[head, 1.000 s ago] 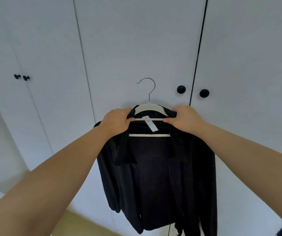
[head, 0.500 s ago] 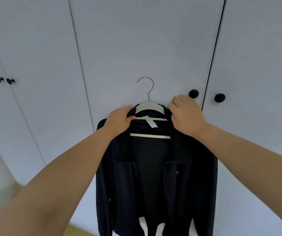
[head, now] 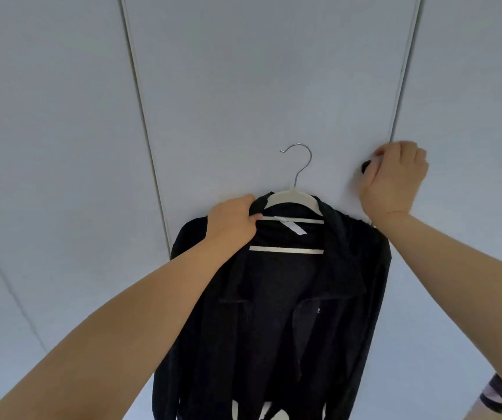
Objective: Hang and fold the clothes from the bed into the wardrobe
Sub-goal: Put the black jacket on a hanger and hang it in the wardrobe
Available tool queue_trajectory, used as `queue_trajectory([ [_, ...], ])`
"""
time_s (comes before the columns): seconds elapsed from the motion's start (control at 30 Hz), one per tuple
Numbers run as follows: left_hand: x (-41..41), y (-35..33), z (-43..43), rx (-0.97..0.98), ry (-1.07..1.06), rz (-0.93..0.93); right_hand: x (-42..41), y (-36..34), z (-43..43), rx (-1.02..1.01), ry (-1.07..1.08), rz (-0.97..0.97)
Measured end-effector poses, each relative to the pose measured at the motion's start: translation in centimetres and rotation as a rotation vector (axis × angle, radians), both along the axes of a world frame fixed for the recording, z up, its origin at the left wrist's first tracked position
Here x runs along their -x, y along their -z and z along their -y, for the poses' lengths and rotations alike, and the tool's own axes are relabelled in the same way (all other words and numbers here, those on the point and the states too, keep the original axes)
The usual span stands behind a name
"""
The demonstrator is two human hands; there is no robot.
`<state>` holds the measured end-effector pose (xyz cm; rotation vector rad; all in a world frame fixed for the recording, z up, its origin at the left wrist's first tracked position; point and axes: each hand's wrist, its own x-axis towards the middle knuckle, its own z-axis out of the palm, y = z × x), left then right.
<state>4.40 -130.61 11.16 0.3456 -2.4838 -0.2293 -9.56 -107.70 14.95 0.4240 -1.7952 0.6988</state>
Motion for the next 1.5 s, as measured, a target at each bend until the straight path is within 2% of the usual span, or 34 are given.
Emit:
queue_trajectory([
  [0.13,0.2,-0.1,0.6,-0.031,0.091,0.009,-0.4,0.2,-0.4,0.085,0.301,0.319],
  [0.23,0.4,-0.2,0.5,-0.035,0.119,-0.001,-0.8,-0.1,-0.6,0.048,0.347,0.426],
  [0.37,0.7,0.1,1.2,-0.040,0.188,0.001,-1.8,-2.2,0.0,0.146,0.353,0.544],
  [0.47,0.9,0.0,2.2,-0.038,0.257,0.027,-3.1,-3.0,-0.3,0.147,0.352,0.604],
  [0.6,1.1,-0.4,2.3,-0.058,0.412,0.084,-5.6,-2.8,-1.9,0.138,0.376,0.611],
  [0.7,1.5,-0.8,0.3,-0.075,0.528,0.134,-8.1,-2.5,-4.6,0.223,0.373,0.586],
  [0.9,2.4,-1.4,-6.7,-0.109,0.777,0.179,-13.6,-1.9,-11.6,0.283,0.346,0.568],
  [1.03,2.6,-2.0,-12.7,-0.095,0.887,0.193,-16.8,-1.7,-15.0,0.308,0.434,0.518],
  [1.17,2.7,-2.7,-17.5,-0.051,0.941,0.184,-18.3,-1.9,-17.9,0.351,0.434,0.543],
  [1.37,3.0,-3.2,-22.1,-0.042,0.977,0.173,-19.7,-1.6,-23.5,0.259,0.584,0.478],
  [1.5,3.3,-3.0,-25.0,-0.073,1.003,0.182,-20.2,-0.3,-27.6,0.341,0.667,0.454],
])
